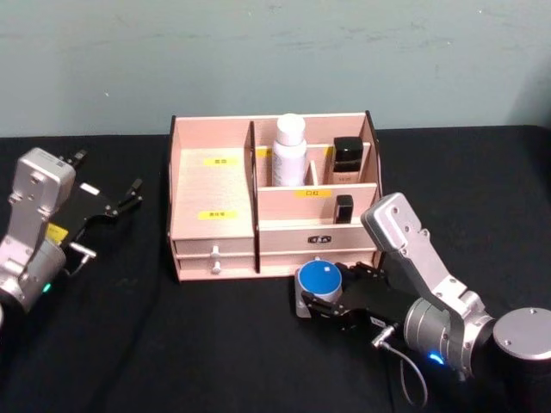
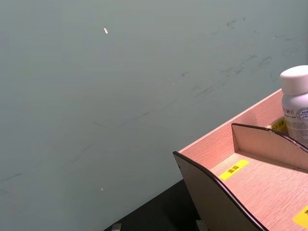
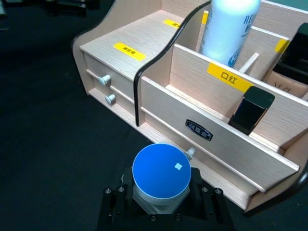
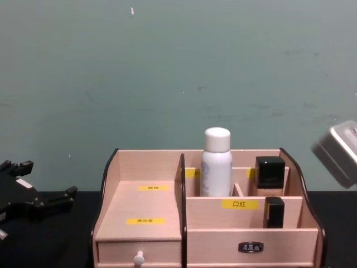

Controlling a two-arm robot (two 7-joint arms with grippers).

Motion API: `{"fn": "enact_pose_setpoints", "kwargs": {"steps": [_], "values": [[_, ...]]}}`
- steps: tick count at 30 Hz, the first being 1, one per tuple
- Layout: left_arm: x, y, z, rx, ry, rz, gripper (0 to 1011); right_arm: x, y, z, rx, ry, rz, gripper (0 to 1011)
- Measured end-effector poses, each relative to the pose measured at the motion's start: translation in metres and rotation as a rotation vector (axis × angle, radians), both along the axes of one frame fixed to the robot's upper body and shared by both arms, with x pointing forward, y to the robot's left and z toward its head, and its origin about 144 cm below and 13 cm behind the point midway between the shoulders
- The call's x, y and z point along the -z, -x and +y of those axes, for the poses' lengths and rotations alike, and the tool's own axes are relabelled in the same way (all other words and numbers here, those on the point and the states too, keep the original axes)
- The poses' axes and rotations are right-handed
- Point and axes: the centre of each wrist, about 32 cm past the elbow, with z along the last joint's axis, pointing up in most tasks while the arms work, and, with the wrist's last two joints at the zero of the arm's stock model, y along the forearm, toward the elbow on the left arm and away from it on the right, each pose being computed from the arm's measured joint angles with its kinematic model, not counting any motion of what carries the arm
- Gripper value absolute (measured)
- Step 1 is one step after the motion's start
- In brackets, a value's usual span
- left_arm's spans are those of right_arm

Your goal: Pick up the facial cleanser and watermelon frost from the table and place them into the tiered storage box.

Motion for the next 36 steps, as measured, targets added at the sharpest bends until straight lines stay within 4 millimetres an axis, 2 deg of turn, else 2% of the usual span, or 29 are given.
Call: {"fn": "enact_pose_setpoints", "kwargs": {"steps": [10, 18, 27, 36], "values": [[0.000, 0.000, 0.000, 0.000, 0.000, 0.000, 1001, -0.009, 0.003, -0.001, -0.044, -0.030, -0.029, 703], [0.000, 0.000, 0.000, 0.000, 0.000, 0.000, 1001, -0.035, 0.001, 0.006, -0.110, -0.064, -0.084, 703], [0.000, 0.000, 0.000, 0.000, 0.000, 0.000, 1001, -0.064, -0.014, 0.027, -0.174, -0.094, -0.155, 703], [0.000, 0.000, 0.000, 0.000, 0.000, 0.000, 1001, -0.072, -0.038, 0.052, -0.191, -0.100, -0.173, 703]]}}
